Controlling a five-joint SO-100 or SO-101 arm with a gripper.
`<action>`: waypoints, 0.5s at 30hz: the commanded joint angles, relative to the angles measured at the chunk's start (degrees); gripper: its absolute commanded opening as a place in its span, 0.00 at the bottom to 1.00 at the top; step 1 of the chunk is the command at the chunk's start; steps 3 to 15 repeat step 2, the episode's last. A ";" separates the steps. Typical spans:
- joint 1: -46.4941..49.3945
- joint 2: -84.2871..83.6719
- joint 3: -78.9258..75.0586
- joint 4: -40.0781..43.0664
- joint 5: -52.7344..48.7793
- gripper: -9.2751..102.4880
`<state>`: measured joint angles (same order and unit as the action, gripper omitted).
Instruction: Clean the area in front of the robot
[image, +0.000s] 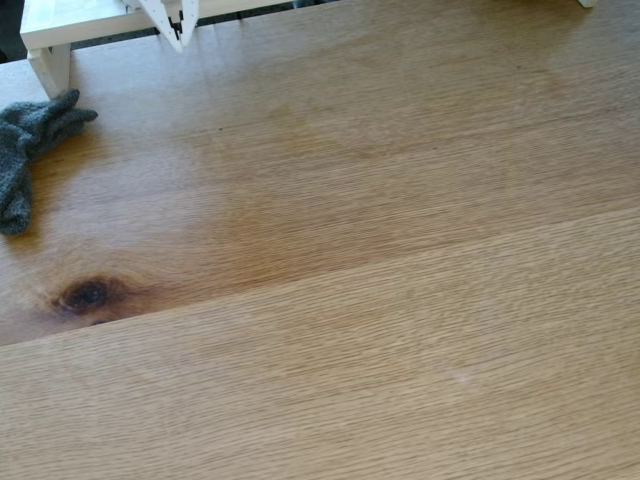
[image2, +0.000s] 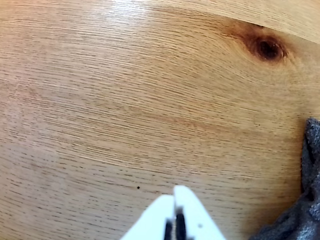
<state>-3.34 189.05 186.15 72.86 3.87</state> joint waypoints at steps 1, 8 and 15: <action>0.00 0.35 6.33 -0.35 0.18 0.08; 0.00 0.35 6.33 -0.35 0.18 0.08; 0.00 0.35 6.33 -0.35 0.18 0.08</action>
